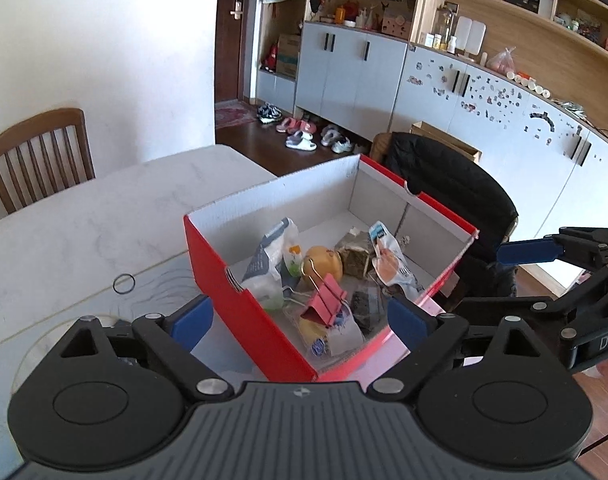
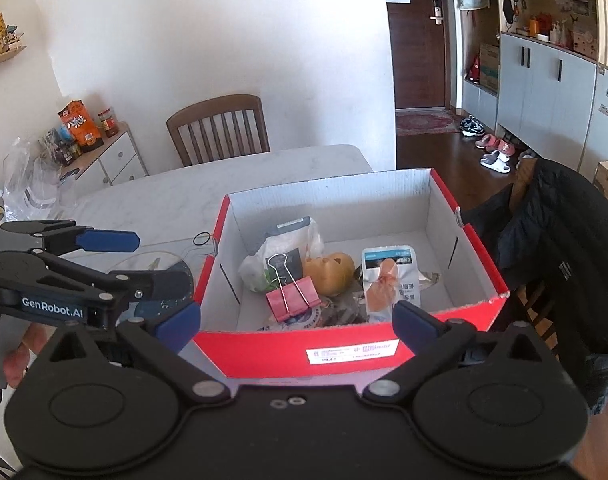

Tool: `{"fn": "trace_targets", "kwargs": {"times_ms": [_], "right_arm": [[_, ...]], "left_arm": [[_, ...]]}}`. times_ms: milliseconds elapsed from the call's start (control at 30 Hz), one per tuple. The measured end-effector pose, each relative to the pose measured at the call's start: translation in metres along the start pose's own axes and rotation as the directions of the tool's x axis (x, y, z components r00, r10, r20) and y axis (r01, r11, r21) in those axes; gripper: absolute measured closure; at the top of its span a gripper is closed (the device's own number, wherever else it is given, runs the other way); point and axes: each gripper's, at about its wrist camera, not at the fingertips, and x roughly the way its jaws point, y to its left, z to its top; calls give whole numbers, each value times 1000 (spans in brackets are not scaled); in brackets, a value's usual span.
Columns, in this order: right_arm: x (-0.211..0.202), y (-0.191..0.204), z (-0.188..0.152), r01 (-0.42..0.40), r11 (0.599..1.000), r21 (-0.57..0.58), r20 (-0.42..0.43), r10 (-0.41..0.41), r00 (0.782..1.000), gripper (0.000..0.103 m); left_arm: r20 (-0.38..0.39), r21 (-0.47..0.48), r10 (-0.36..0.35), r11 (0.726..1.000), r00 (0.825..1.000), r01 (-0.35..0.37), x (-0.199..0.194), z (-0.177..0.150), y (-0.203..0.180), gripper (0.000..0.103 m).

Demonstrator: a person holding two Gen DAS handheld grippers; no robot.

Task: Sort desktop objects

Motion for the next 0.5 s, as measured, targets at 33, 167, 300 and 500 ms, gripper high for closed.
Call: {"fn": "trace_targets", "kwargs": {"times_ms": [33, 167, 300, 500], "right_arm": [[-1, 1, -1, 1, 1000, 1, 2, -1, 1000, 1], [-5, 3, -6, 14, 1000, -14, 11, -14, 1000, 0], [-8, 5, -10, 20, 1000, -24, 15, -20, 1000, 1], [-11, 2, -14, 15, 1000, 5, 19, -15, 1000, 0]], "left_arm": [[-3, -2, -6, 1000, 1000, 6, 0, -1, 0, 6], [-13, -8, -5, 1000, 1000, 5, -1, -5, -1, 2], [-22, 21, 13, 1000, 1000, -13, -3, -8, -4, 2], [-13, 72, 26, 997, 1000, -25, -8, -12, -12, 2]]}}
